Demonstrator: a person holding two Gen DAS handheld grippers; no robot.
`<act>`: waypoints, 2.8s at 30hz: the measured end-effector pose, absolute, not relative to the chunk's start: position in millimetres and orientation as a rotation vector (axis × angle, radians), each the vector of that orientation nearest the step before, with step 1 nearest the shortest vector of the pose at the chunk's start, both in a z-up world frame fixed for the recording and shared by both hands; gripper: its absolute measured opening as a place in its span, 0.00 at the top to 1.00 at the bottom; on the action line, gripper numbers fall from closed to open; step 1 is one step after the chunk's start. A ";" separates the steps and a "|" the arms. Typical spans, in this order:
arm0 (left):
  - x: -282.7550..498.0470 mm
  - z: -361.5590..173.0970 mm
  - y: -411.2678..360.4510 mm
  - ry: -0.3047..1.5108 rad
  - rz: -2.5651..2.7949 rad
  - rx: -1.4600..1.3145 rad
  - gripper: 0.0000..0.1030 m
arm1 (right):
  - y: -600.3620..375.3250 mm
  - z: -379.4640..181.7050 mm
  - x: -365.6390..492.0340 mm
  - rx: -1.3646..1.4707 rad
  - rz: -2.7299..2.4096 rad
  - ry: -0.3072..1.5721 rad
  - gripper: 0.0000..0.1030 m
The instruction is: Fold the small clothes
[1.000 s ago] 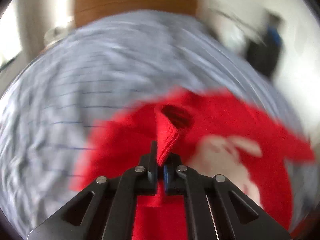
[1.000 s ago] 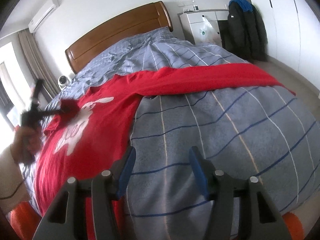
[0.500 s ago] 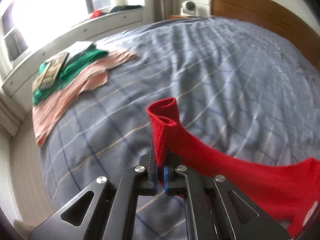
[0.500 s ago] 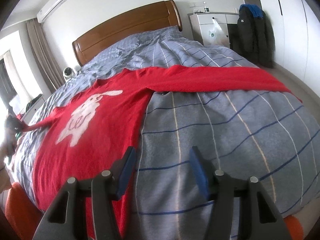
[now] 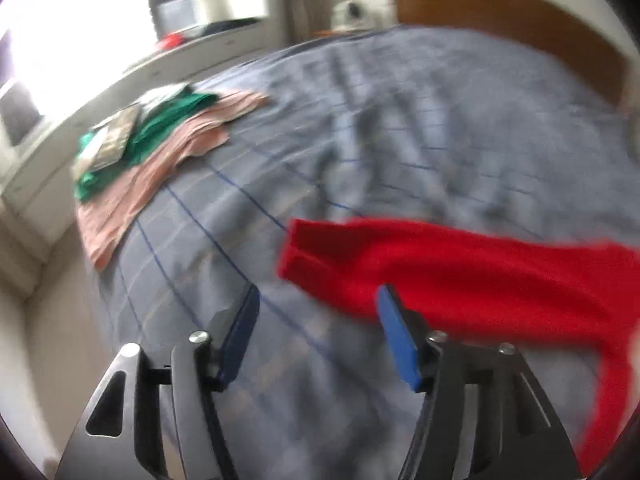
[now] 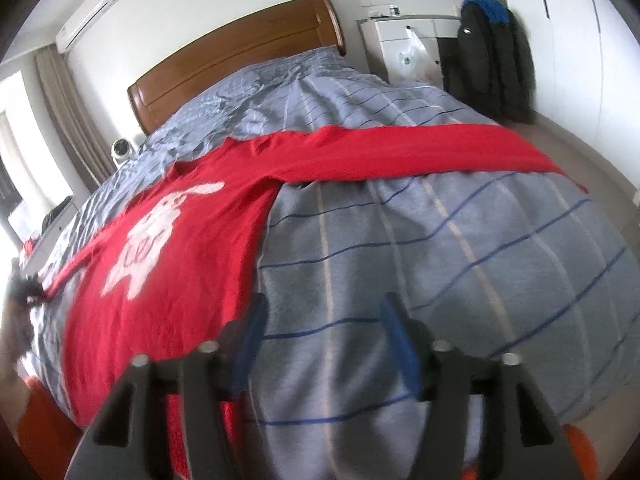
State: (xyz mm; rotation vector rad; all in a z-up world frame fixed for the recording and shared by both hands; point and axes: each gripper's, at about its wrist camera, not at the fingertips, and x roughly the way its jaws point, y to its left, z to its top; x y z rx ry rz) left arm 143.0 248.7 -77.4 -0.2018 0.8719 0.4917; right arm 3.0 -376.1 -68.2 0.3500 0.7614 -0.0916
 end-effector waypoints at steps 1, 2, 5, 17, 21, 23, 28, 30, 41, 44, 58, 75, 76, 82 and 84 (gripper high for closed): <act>127.2 -71.5 236.4 0.887 0.404 -0.211 0.31 | -380.2 -64.9 0.2 0.368 -0.087 0.769 0.24; 107.0 -69.6 215.9 0.933 0.265 -0.224 0.28 | -382.6 -63.0 -2.3 0.388 -0.065 0.792 0.24; 60.6 -85.3 157.6 1.048 -0.023 -0.219 0.16 | -372.5 -64.0 -6.7 0.429 0.044 0.902 0.24; 16.1 -154.0 43.1 1.139 -0.202 0.051 0.14 | -299.7 -118.5 -5.9 0.378 0.268 1.222 0.41; 15.8 -150.6 40.0 1.136 -0.270 -0.008 0.98 | -292.6 -121.2 -4.6 0.350 0.266 1.226 0.96; 10.3 -143.9 39.5 1.131 -0.291 -0.003 0.99 | -296.2 -120.0 -8.9 0.355 0.251 1.236 0.96; -5.6 -156.0 26.3 1.177 -0.288 0.146 1.00 | -307.5 -96.0 -28.0 0.255 0.187 1.256 0.97; 2.8 -176.5 26.6 1.252 -0.260 0.148 1.00 | -308.7 -101.7 -25.8 0.247 0.168 1.273 0.97; -3.4 -114.1 53.4 1.057 -0.267 0.010 0.34 | -308.8 -111.4 -24.4 0.278 0.106 1.213 0.57; 4.9 -94.5 61.6 1.003 -0.227 -0.004 0.31 | -315.0 -88.2 -38.2 0.256 0.055 1.101 0.51; 69.7 -93.7 70.2 0.851 0.036 0.017 0.16 | -329.9 -46.1 -27.3 0.129 -0.127 0.655 0.39; 75.6 -135.2 94.5 0.968 0.114 0.006 0.15 | -351.5 -62.0 -25.3 0.228 -0.185 0.707 0.33; 75.7 -136.0 94.5 0.971 0.115 0.003 0.14 | -351.4 -62.3 -25.0 0.228 -0.185 0.707 0.33; 75.2 -139.1 94.7 0.984 0.119 -0.001 0.11 | -351.4 -62.9 -24.5 0.228 -0.184 0.710 0.33; 75.3 -140.1 94.9 0.990 0.121 -0.005 0.10 | -351.7 -62.8 -24.4 0.228 -0.184 0.710 0.33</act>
